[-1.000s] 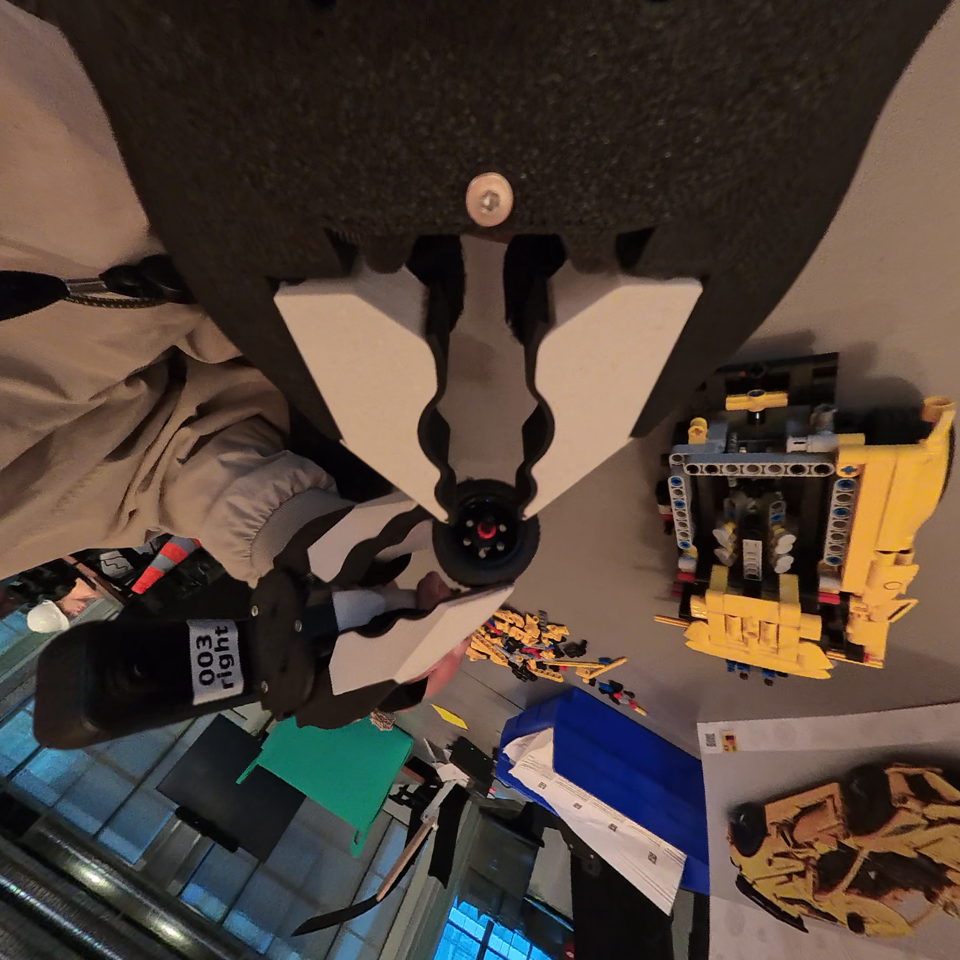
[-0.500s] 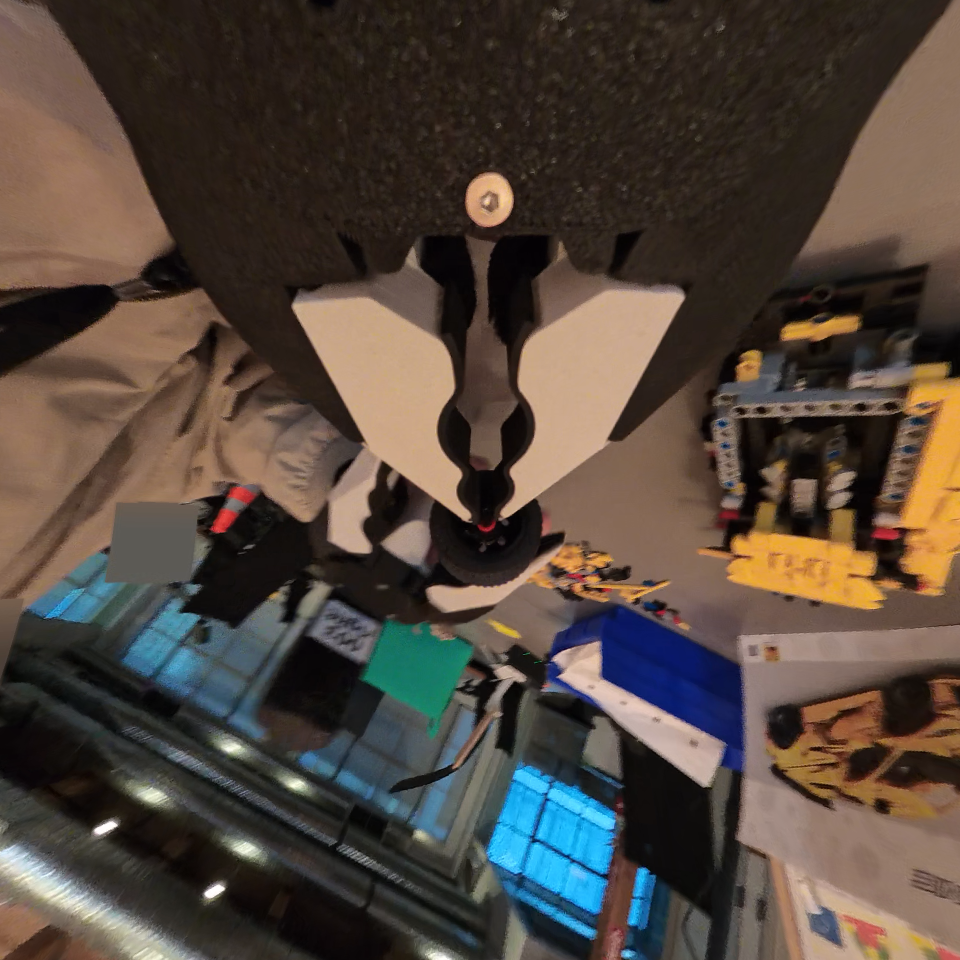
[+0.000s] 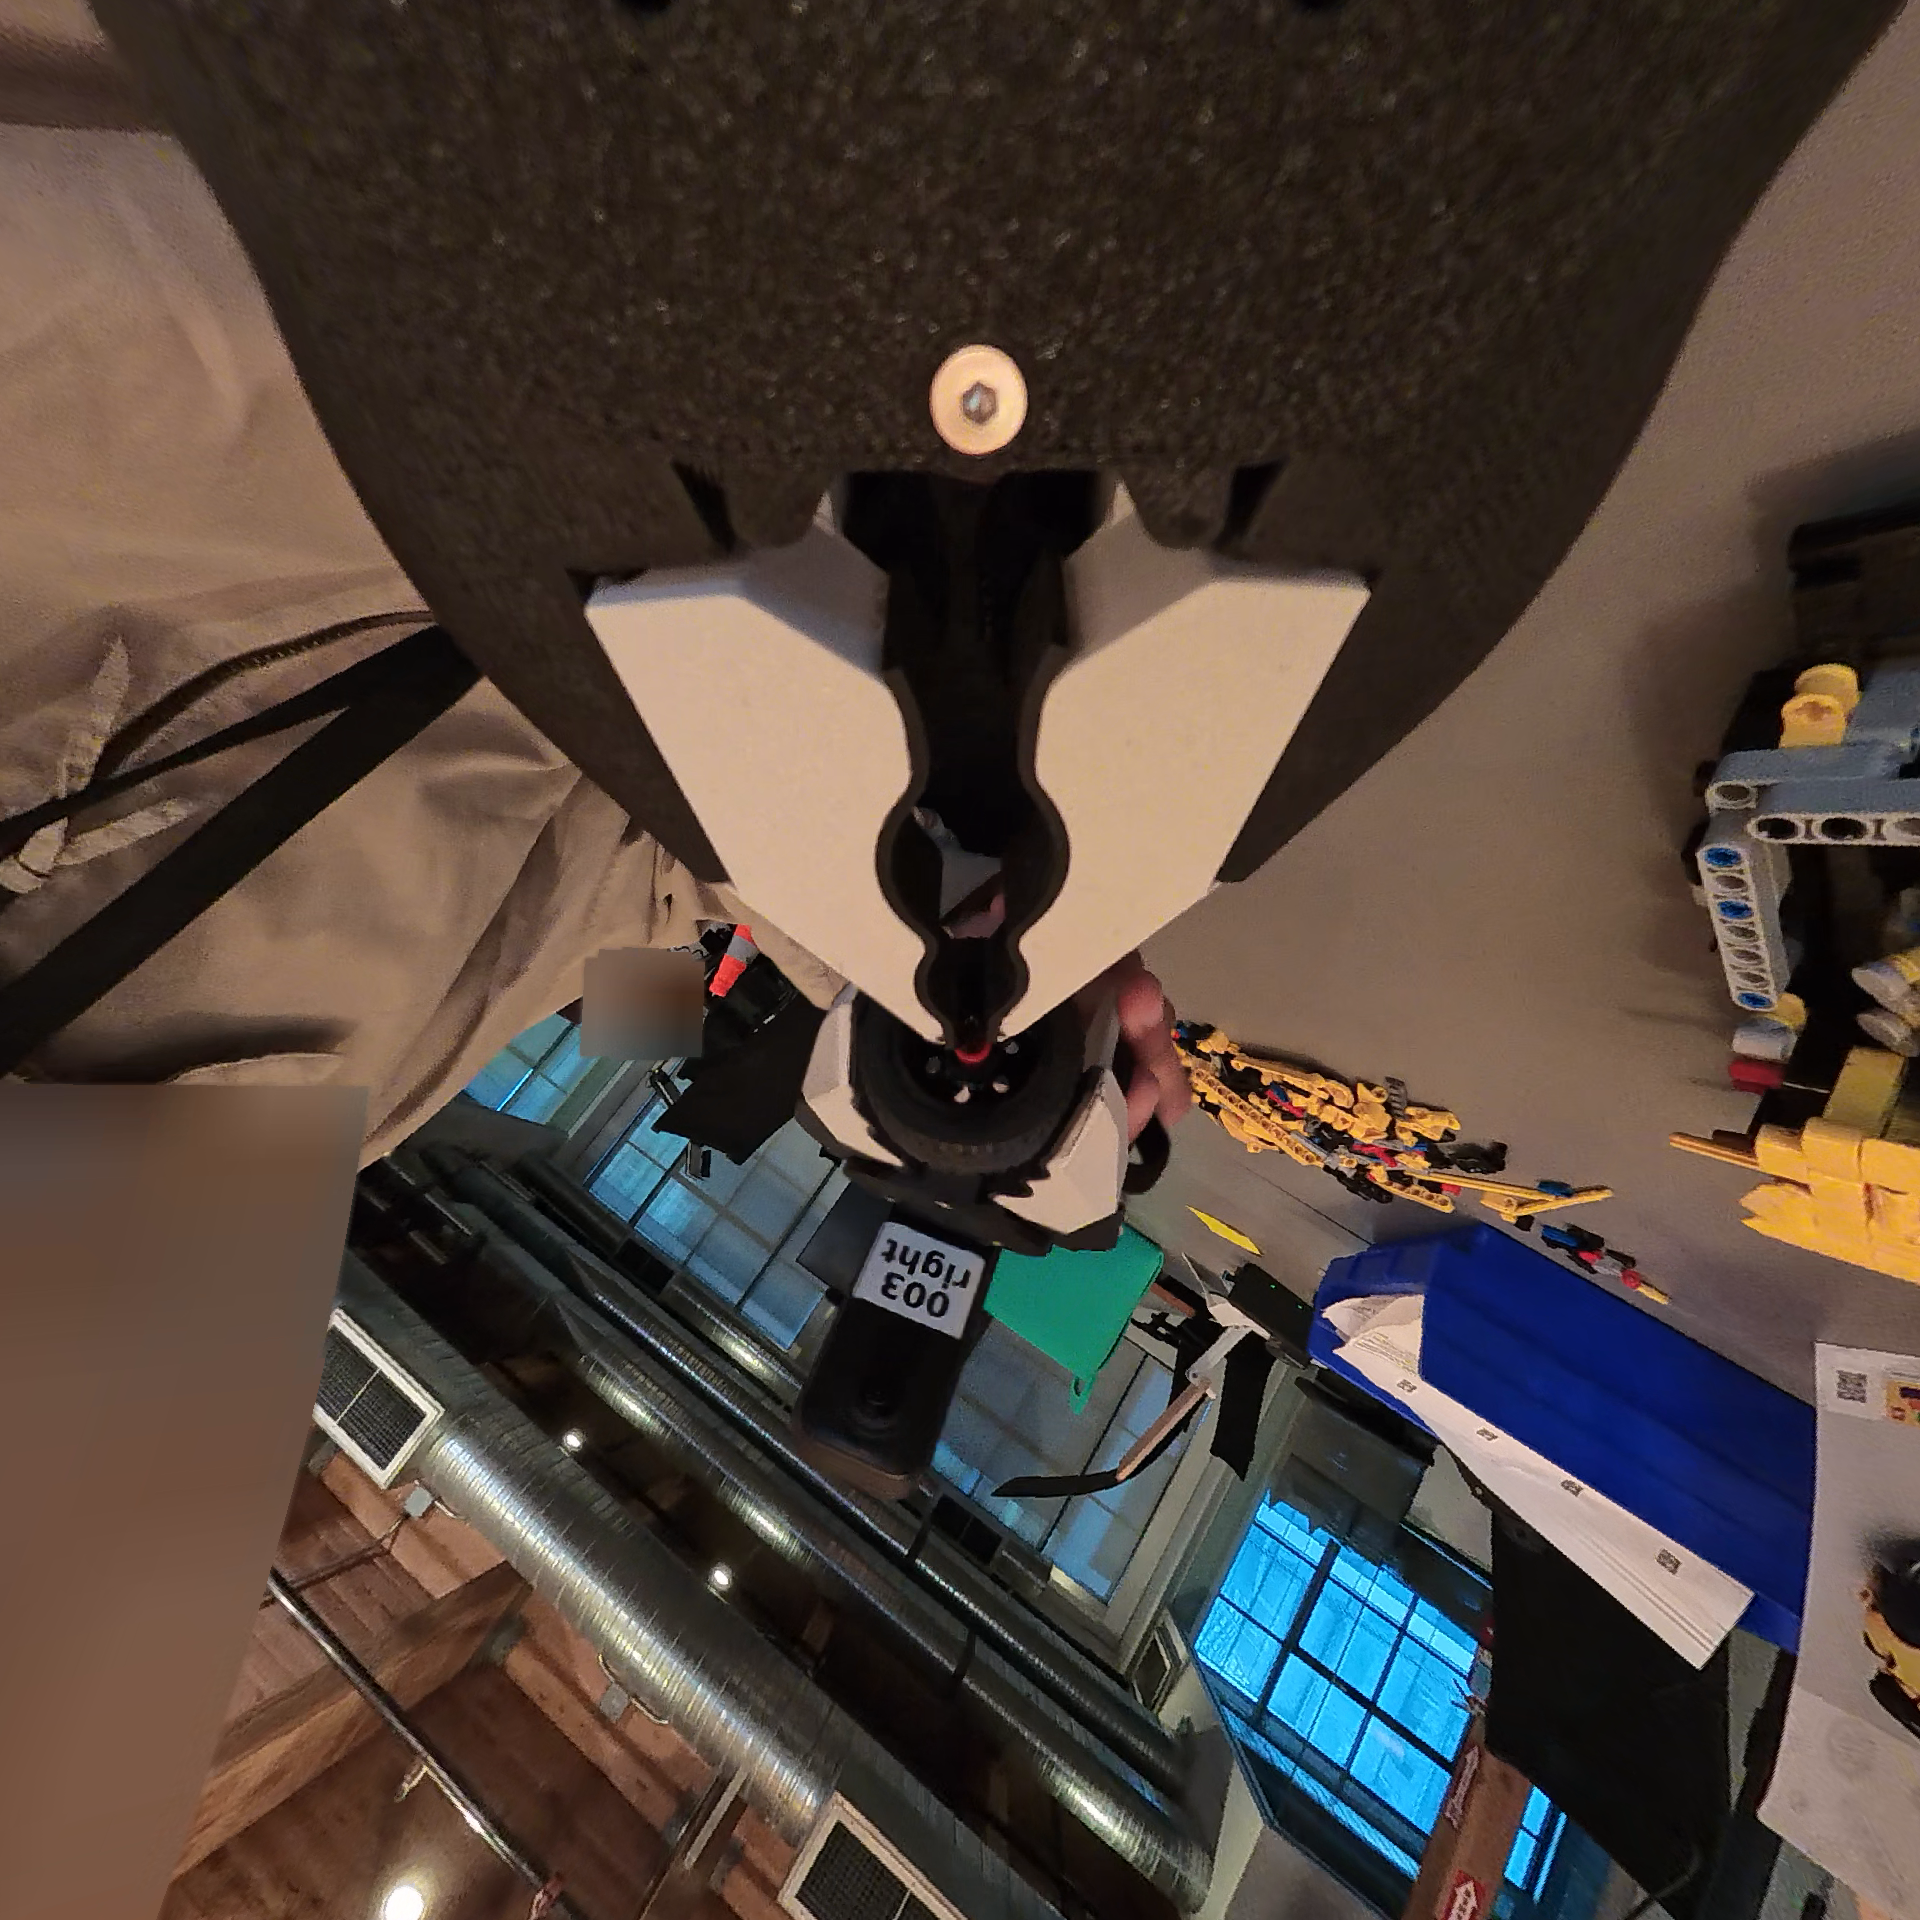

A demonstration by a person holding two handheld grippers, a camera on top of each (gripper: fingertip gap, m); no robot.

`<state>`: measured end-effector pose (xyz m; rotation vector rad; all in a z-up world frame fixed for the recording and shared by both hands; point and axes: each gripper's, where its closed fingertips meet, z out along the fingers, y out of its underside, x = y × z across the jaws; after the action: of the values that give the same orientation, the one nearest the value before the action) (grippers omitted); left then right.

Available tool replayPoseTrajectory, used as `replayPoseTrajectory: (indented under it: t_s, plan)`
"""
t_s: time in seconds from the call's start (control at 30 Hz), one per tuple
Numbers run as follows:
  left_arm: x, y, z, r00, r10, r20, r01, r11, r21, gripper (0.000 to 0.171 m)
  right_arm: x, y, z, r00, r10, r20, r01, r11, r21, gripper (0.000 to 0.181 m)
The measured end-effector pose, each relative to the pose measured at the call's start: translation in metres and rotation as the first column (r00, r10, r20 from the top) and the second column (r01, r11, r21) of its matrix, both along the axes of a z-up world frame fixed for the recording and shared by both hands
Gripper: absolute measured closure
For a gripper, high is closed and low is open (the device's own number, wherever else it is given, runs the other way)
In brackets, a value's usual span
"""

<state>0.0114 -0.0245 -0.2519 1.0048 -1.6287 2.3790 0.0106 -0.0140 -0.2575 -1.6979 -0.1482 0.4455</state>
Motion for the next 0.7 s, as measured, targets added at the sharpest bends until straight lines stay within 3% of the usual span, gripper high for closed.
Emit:
replayPoseTrajectory:
  t_s: [0.1,0.7]
  plan:
    - [0.000,-0.001,-0.001,1.000,-0.026,-0.017,0.025,0.999,-0.033,0.170,-0.001,0.000,-0.002,1.000,-0.020,0.011,0.020,1.000,0.010,0.139]
    - [0.003,-0.019,-0.014,0.998,-0.063,0.008,0.063,0.995,0.073,0.170,0.000,-0.013,-0.014,0.998,0.008,-0.063,-0.009,1.000,-0.012,0.140]
